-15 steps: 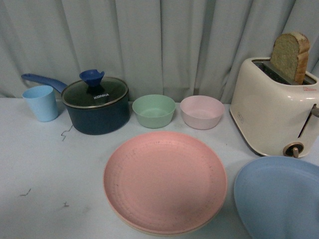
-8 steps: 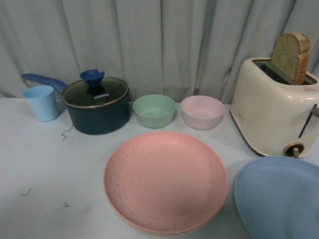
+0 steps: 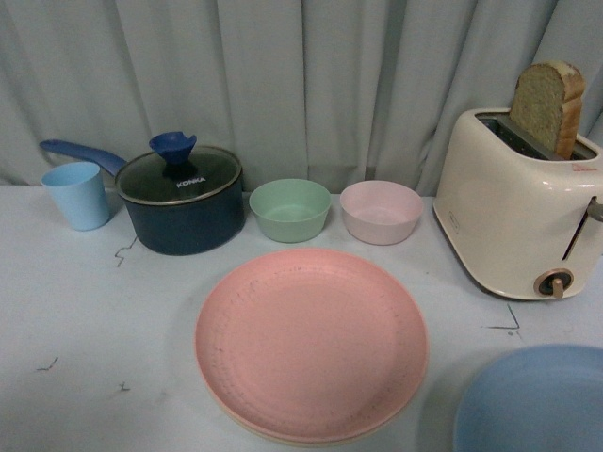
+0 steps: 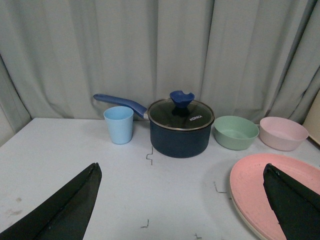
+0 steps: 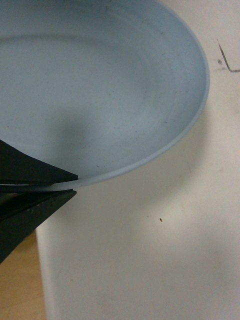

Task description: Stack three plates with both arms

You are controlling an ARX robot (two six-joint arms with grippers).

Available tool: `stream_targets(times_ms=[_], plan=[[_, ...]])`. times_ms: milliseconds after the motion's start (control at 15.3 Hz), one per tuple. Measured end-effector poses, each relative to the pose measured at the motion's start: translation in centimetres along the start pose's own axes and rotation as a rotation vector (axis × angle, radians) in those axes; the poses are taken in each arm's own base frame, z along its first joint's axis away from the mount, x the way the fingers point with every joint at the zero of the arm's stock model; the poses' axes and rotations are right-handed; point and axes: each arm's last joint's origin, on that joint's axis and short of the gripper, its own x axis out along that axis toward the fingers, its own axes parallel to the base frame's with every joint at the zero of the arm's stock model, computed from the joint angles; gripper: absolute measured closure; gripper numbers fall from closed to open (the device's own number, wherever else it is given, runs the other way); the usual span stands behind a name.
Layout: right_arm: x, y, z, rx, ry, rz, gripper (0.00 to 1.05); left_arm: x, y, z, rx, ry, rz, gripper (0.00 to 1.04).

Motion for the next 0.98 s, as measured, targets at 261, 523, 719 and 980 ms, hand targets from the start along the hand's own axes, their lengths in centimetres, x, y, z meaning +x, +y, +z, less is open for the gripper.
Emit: stream_targets(times_ms=[261, 523, 719, 980], plan=[[-4.3, 3.1, 4.9, -0.125, -0.24, 0.093, 1.02, 0.0, 0.0, 0.0, 0.0, 0.0, 0.0, 0.07], [0.3, 9.4, 10.6, -0.119, -0.273, 0.19, 1.02, 0.0, 0.0, 0.0, 0.0, 0.0, 0.0, 0.07], [5.6, 14.9, 12.7, -0.115, -0.195, 0.251, 1.02, 0.0, 0.0, 0.0, 0.0, 0.0, 0.0, 0.07], [9.2, 19.9, 10.5, -0.139, -0.045, 0.304, 1.02, 0.0, 0.0, 0.0, 0.0, 0.0, 0.0, 0.07]])
